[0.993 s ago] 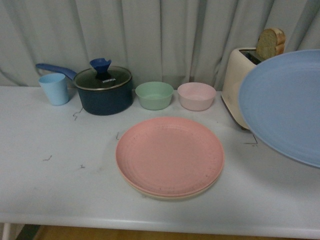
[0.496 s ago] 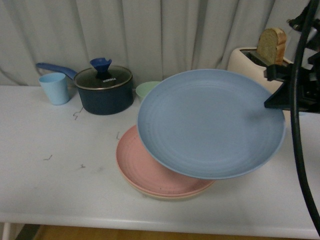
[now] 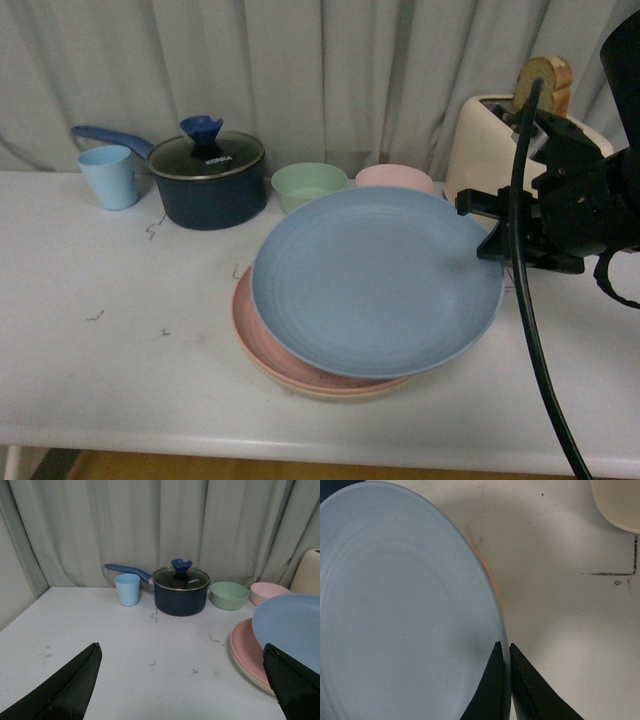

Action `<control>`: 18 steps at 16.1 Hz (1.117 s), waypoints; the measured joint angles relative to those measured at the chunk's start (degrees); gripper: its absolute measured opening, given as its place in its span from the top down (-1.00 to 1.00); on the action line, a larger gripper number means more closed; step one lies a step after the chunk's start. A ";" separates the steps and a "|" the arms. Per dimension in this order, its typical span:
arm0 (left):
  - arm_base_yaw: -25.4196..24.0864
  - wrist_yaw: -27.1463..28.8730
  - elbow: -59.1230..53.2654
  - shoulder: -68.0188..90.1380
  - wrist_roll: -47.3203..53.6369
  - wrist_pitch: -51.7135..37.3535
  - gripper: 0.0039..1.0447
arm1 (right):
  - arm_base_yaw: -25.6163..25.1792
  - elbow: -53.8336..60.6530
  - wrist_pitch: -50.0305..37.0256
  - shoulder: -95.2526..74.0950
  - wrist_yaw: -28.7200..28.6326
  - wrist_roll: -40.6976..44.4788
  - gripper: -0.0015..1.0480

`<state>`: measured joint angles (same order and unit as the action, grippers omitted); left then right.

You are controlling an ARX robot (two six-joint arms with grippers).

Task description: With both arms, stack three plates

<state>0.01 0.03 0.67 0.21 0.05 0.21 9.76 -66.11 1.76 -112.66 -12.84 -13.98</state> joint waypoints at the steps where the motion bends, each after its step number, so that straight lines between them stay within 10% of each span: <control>1: 0.00 0.00 0.00 0.00 0.00 0.00 -0.88 | 0.39 -0.31 -0.70 -0.92 0.04 -0.55 0.95; 6: 0.00 0.00 0.00 0.00 0.00 0.00 -0.88 | 1.62 -1.44 -2.49 -5.51 2.14 -2.71 0.88; 14: 0.00 0.02 0.00 0.00 0.00 0.00 -0.88 | -2.27 10.38 -15.12 7.50 1.11 -3.19 -0.90; 15: 0.00 0.00 0.00 0.00 0.00 -0.02 -0.88 | -2.67 10.45 -15.80 9.40 1.31 -2.69 -0.86; 18: 0.00 0.02 0.00 0.00 0.00 0.02 -0.88 | -1.57 27.98 -54.23 8.15 18.34 8.90 -0.33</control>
<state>0.01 0.05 0.67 0.21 0.05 0.23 8.19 -38.13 -52.47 -104.51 5.50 -5.08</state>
